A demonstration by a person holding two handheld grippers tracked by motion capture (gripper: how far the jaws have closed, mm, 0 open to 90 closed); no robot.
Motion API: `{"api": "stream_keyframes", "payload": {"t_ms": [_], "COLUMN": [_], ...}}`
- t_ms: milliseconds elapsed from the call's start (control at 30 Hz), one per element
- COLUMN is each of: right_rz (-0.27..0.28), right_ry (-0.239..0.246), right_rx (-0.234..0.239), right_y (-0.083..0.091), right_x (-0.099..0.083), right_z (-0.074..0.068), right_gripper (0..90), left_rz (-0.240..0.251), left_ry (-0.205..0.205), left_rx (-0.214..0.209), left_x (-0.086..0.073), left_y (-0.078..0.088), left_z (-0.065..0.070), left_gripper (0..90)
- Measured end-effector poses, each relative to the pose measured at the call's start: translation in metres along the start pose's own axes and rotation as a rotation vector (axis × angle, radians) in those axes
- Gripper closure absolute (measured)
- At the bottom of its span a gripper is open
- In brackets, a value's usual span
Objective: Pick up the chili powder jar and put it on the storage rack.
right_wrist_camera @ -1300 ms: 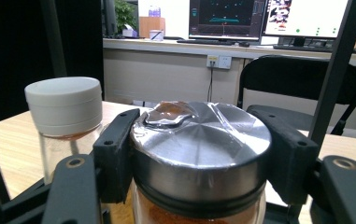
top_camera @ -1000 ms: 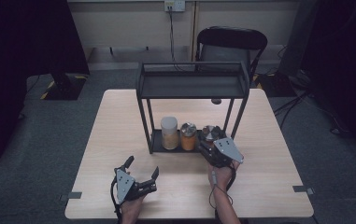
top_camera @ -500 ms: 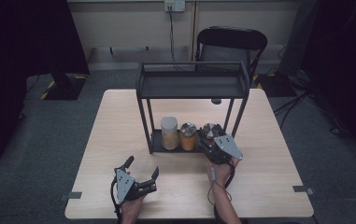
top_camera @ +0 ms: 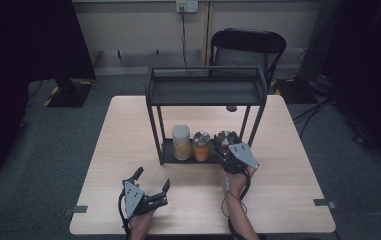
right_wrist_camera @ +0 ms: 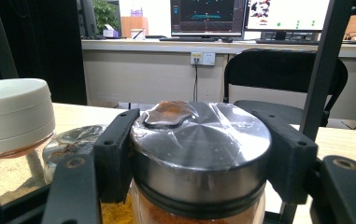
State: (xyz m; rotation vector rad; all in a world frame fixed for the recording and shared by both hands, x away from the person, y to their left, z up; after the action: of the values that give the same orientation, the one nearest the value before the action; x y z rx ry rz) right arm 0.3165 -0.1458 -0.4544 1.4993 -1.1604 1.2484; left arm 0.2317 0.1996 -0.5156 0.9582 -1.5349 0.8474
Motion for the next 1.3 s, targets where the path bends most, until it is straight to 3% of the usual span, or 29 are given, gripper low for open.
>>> {"api": "stream_keyframes", "payload": {"t_ms": [1300], "right_rz": [-0.04], "right_ry": [0.013], "right_rx": [-0.042], "right_y": [-0.02], "right_x": [-0.017], "right_z": [0.0], "right_gripper": [35.2], "left_rz": [0.0], "left_ry": [-0.001], "left_rx": [-0.004], "left_x": [0.0], "left_y": [0.0], "left_z": [0.0], "left_gripper": [1.0]}}
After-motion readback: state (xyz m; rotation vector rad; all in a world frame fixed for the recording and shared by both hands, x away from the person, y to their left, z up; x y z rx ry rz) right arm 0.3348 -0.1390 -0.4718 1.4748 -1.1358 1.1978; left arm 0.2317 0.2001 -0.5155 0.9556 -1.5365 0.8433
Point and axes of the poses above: each handheld gripper's, and its own axes: y roughly backward along the jaws, x roughly out of its top, z roughly to its right, the point moved 6 cm from there along -y, roughly forward along the jaws, and after that the axes turned 9 degrees about -y, right-handed, at the moved point
